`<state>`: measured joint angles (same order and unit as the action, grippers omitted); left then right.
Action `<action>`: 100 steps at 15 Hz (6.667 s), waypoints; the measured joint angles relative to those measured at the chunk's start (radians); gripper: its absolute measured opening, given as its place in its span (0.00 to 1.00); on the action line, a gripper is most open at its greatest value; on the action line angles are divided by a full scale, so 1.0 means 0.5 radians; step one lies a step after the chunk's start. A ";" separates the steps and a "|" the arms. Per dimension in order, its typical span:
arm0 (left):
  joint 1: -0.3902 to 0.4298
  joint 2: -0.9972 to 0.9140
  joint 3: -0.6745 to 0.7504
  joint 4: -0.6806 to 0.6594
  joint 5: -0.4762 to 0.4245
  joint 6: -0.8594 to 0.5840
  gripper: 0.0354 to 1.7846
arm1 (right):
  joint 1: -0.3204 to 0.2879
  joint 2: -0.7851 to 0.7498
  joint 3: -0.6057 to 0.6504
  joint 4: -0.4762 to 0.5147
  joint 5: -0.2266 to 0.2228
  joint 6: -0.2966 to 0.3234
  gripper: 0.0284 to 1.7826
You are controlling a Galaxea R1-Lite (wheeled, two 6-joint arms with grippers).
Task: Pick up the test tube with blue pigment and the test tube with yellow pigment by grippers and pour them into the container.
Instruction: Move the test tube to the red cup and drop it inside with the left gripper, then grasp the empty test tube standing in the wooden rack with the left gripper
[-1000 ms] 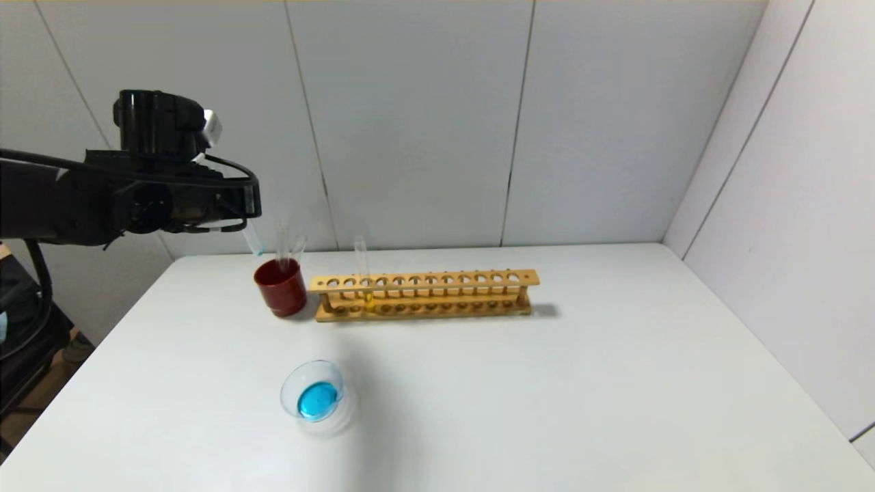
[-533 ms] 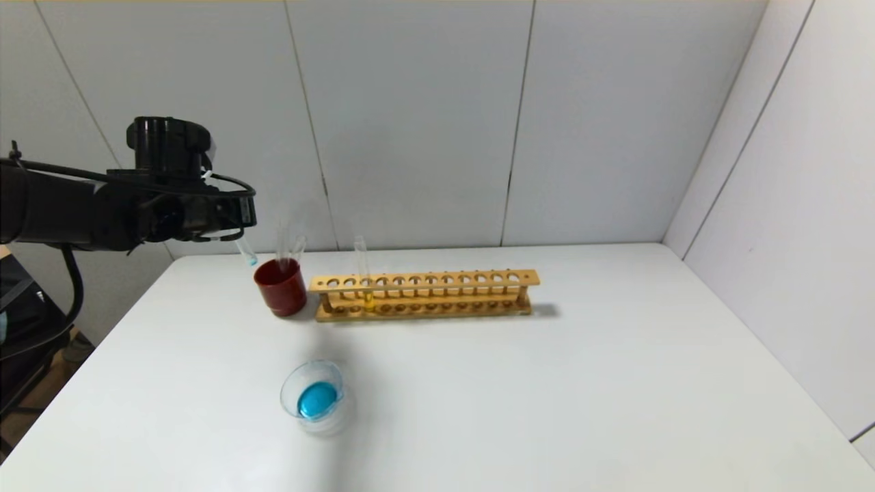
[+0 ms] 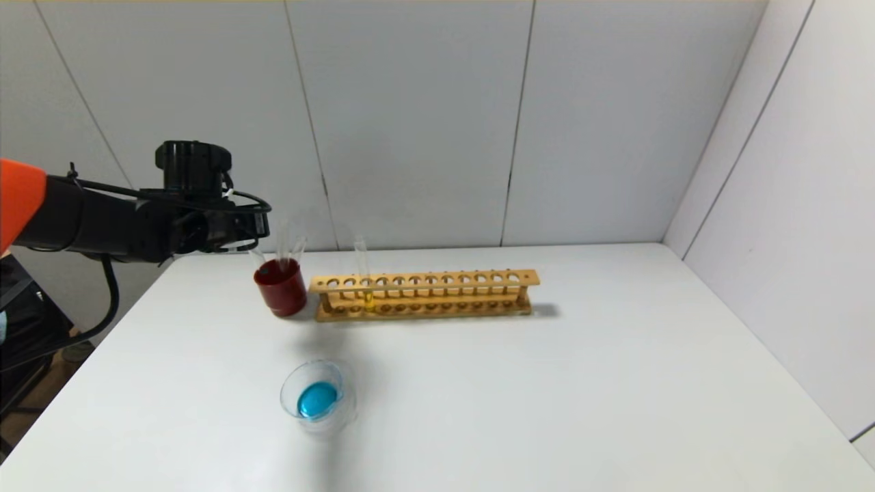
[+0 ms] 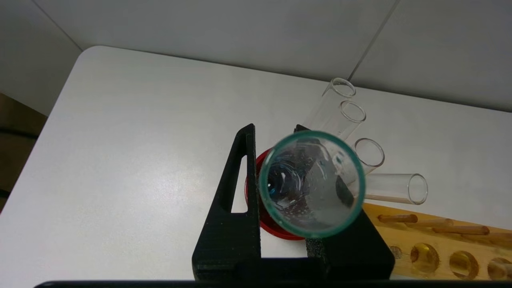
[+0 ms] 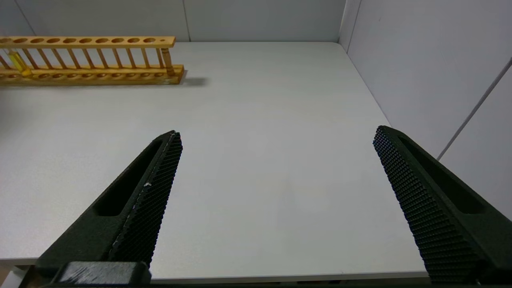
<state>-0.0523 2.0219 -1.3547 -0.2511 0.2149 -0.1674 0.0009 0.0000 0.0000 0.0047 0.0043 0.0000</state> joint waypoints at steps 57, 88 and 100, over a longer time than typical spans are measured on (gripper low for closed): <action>-0.769 -0.685 0.279 0.688 0.269 -0.287 0.98 | 0.000 0.000 0.000 0.000 0.000 0.000 0.98; -0.820 -0.227 0.539 -0.323 0.326 -0.082 0.98 | -0.002 0.000 0.000 0.000 0.000 0.000 0.98; -0.794 0.153 0.310 -0.448 0.281 -0.064 0.98 | -0.002 0.000 0.000 0.000 0.000 0.000 0.98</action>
<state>-0.4491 2.0985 -1.1998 -0.4751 0.3553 -0.1996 0.0000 0.0000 0.0000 0.0047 0.0043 0.0000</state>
